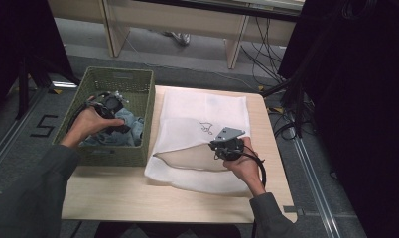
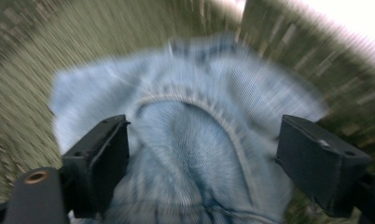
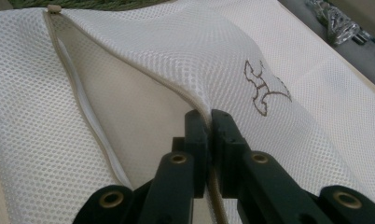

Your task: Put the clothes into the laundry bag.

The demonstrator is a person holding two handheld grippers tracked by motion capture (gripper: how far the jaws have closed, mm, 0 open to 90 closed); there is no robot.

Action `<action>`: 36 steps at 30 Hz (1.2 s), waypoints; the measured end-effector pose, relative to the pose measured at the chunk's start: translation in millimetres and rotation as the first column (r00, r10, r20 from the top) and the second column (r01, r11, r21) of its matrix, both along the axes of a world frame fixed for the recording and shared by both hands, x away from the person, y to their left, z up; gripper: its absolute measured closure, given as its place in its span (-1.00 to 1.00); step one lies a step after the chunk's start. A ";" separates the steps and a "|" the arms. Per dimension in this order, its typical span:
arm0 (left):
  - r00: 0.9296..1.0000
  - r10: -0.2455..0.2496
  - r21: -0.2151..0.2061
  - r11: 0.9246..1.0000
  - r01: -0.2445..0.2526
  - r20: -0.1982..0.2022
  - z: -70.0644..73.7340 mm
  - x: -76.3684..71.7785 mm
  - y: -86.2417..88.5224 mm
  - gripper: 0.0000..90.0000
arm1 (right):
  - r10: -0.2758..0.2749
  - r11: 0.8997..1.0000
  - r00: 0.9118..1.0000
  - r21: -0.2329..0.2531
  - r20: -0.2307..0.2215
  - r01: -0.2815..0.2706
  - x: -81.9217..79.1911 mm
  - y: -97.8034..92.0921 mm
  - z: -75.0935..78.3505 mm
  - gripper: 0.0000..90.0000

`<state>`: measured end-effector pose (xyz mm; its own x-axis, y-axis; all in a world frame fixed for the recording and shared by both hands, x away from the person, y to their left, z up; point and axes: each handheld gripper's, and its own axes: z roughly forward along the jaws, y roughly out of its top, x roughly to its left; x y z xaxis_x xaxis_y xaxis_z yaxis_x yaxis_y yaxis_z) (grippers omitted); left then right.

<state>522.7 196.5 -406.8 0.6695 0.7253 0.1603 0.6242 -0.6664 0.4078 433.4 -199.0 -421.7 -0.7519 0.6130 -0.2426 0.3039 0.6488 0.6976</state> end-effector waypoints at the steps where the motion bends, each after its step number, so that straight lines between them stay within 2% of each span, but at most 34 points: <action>1: 0.999 0.021 0.022 1.000 -0.020 -0.044 -8.2 3.0 0.9 -0.67 | 0.007 1.000 1.000 -0.005 -0.002 -0.007 0.2 -0.1 -0.2 0.92; 2: 0.997 0.041 0.008 0.999 -0.041 -0.072 -15.5 6.3 2.3 -0.69 | 0.018 1.000 1.000 -0.013 0.003 -0.018 0.9 -0.4 -0.5 0.92; 3: 0.994 0.023 0.018 1.000 -0.021 -0.111 -18.9 11.1 6.6 -0.72 | 0.018 1.000 1.000 -0.015 -0.001 -0.018 0.7 -0.1 -1.2 0.92; 6: 0.984 0.050 -0.017 0.998 -0.054 -0.172 -33.4 18.1 12.6 -0.91 | 0.008 1.000 1.000 -0.008 -0.014 -0.008 0.5 0.4 -2.1 0.91; 7: 0.981 0.038 0.012 0.999 -0.037 -0.188 -36.6 20.0 14.1 -0.99 | 0.007 1.000 1.000 -0.008 -0.013 -0.007 0.6 0.5 -2.5 0.92; 8: 0.981 0.037 0.022 0.999 -0.034 -0.193 -39.0 21.5 15.0 -1.00 | 0.019 1.000 1.000 -0.015 -0.004 -0.019 1.3 0.3 -2.7 0.91; 9: 0.981 0.042 0.005 0.999 -0.042 -0.187 -41.6 22.2 15.0 -1.00 | 0.020 1.000 1.000 -0.016 -0.008 -0.020 0.9 0.4 -3.0 0.91; 11: 0.981 0.053 0.013 0.999 -0.051 -0.187 -46.5 23.5 14.7 -1.00 | 0.019 1.000 1.000 -0.012 -0.010 -0.019 1.2 0.6 -3.3 0.91; 12: 0.981 0.044 0.027 0.999 -0.040 -0.191 -48.3 25.0 15.3 -1.00 | 0.019 1.000 1.000 -0.012 -0.011 -0.020 1.2 0.6 -3.5 0.91; 14: 0.982 0.058 0.014 0.998 -0.057 -0.180 -53.8 27.5 16.4 -1.00 | 0.006 1.000 1.000 -0.012 -0.017 -0.007 -0.6 1.0 -3.7 0.91; 15: 0.981 0.050 0.032 0.998 -0.045 -0.186 -55.5 29.7 18.3 -1.00 | 0.020 1.000 1.000 -0.016 -0.010 -0.021 0.5 1.0 -3.9 0.91; 16: 0.981 0.073 0.013 0.997 -0.071 -0.180 -59.7 30.1 17.7 -1.00 | 0.022 1.000 1.000 -0.016 -0.012 -0.022 0.6 1.0 -4.0 0.91; 17: 0.980 0.066 0.019 0.998 -0.064 -0.189 -62.8 31.1 17.8 -1.00 | 0.020 1.000 1.000 -0.015 -0.012 -0.020 0.5 0.9 -4.1 0.91; 18: 0.978 0.041 0.038 0.999 -0.034 -0.203 -63.5 32.6 18.2 -0.95 | 0.009 1.000 1.000 -0.010 -0.018 -0.010 -0.6 1.1 -4.5 0.91; 21: 0.984 0.040 0.076 0.997 -0.028 -0.171 -57.8 34.8 18.9 -0.34 | 0.010 1.000 1.000 -0.011 -0.018 -0.010 -0.1 0.6 -4.8 0.91; 22: 0.987 0.043 0.083 0.996 -0.031 -0.155 -55.2 34.7 20.5 -0.09 | 0.010 1.000 1.000 -0.011 -0.019 -0.010 0.0 0.3 -4.8 0.91; 23: 0.987 0.043 0.083 0.996 -0.031 -0.155 -55.2 34.7 20.5 0.07 | 0.010 1.000 1.000 -0.011 -0.019 -0.010 0.0 0.3 -4.8 0.91; 24: 0.992 0.088 0.071 0.994 -0.082 -0.088 -50.3 35.3 28.2 0.17 | 0.012 1.000 1.000 -0.011 -0.019 -0.013 -0.4 -0.3 -4.5 0.91; 25: 0.991 0.134 0.071 0.989 -0.132 -0.024 -48.8 35.3 31.8 0.22 | 0.009 1.000 1.000 -0.008 -0.017 -0.009 -0.3 -0.6 -4.5 0.91; 26: 0.984 0.175 0.079 0.981 -0.177 0.023 -50.0 34.9 33.2 0.26 | 0.007 1.000 1.000 -0.004 -0.017 -0.007 0.1 -1.0 -4.3 0.91; 27: 0.983 0.185 0.084 0.979 -0.185 0.008 -49.9 35.3 34.6 0.26 | 0.008 1.000 1.000 -0.003 -0.019 -0.009 0.6 -1.4 -4.3 0.91; 28: 0.983 0.179 0.066 0.982 -0.176 -0.039 -48.0 36.2 36.5 0.23 | 0.016 1.000 1.000 -0.008 -0.014 -0.016 1.3 -1.7 -4.4 0.91; 29: 0.981 0.184 0.028 0.983 -0.182 -0.068 -47.1 36.1 36.4 0.14 | 0.005 1.000 1.000 -0.004 -0.021 -0.005 0.2 -1.4 -4.7 0.91; 30: 0.979 0.185 0.002 0.983 -0.185 -0.089 -44.9 35.5 36.1 0.02 | 0.007 1.000 1.000 -0.004 -0.020 -0.007 0.6 -1.5 -4.6 0.91; 31: 0.980 0.175 -0.012 0.984 -0.177 -0.095 -42.6 35.5 36.8 -0.13 | 0.023 1.000 1.000 -0.008 -0.014 -0.024 2.0 -1.9 -4.4 0.91; 32: 0.970 0.203 -0.046 0.977 -0.210 -0.138 -42.3 32.4 34.1 -0.32 | 0.018 1.000 1.000 -0.006 -0.015 -0.019 2.3 -1.8 -4.6 0.91; 33: 0.968 0.184 -0.056 0.979 -0.196 -0.174 -42.6 30.9 33.9 -0.53 | 0.018 1.000 1.000 -0.007 -0.016 -0.019 2.4 -1.8 -4.9 0.91; 34: 0.964 0.197 -0.083 0.973 -0.214 -0.177 -45.2 29.6 31.8 -0.71 | 0.016 1.000 1.000 -0.008 -0.019 -0.016 1.9 -1.7 -5.2 0.91; 35: 0.967 0.184 -0.070 0.978 -0.199 -0.175 -47.0 29.6 32.3 -0.74 | 0.004 1.000 1.000 -0.007 -0.027 -0.005 0.5 -1.2 -5.0 0.91; 36: 0.972 0.167 -0.038 0.984 -0.175 -0.166 -51.0 30.8 32.1 -0.75 | 0.013 1.000 1.000 -0.010 -0.014 -0.013 1.1 -0.7 -5.4 0.91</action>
<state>553.5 228.6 -457.8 0.5489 0.8357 0.0193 0.7874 -0.5246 0.3237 434.5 -199.7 -427.1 -0.7632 0.6009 -0.2377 0.3054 0.6595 0.6868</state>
